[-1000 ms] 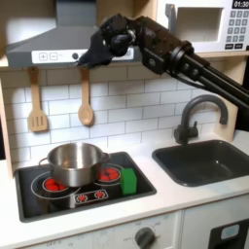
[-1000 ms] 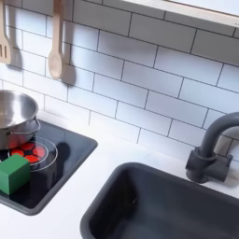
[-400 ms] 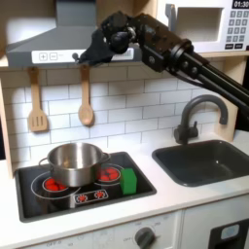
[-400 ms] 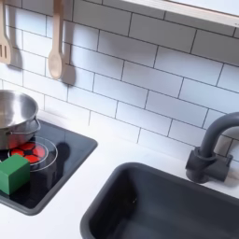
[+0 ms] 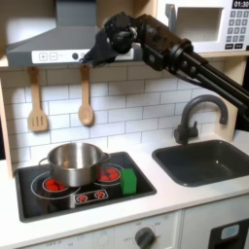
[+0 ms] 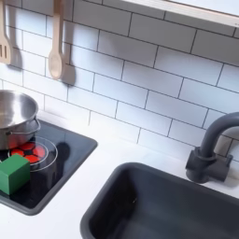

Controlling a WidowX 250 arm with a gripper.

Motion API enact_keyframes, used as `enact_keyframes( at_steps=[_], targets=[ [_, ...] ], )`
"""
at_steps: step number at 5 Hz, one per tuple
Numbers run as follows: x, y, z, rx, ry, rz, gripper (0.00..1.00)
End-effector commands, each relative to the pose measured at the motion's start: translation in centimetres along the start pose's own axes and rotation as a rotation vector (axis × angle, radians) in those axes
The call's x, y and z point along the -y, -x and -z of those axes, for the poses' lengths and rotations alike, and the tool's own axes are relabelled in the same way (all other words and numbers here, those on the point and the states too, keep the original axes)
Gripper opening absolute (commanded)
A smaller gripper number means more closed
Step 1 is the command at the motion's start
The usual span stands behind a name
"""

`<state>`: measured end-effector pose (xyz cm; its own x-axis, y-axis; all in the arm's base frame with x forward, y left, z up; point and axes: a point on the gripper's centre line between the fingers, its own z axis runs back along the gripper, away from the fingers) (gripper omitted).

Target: Push button

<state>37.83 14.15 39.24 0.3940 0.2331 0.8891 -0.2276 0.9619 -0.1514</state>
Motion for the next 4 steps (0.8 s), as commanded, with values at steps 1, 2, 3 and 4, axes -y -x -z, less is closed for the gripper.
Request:
enact_keyframes(
  at_steps=[1,2,3,4],
  targets=[
    [-0.1,0.0,1.0,-0.004,-0.012,0.002,0.00],
    [-0.3,-0.3,1.3,0.001,-0.019,-0.002,0.00],
    [-0.1,-1.1,1.5,0.019,-0.017,-0.003,0.00],
    [-0.1,-1.4,1.4,0.025,-0.016,-0.006,0.00]
  ],
)
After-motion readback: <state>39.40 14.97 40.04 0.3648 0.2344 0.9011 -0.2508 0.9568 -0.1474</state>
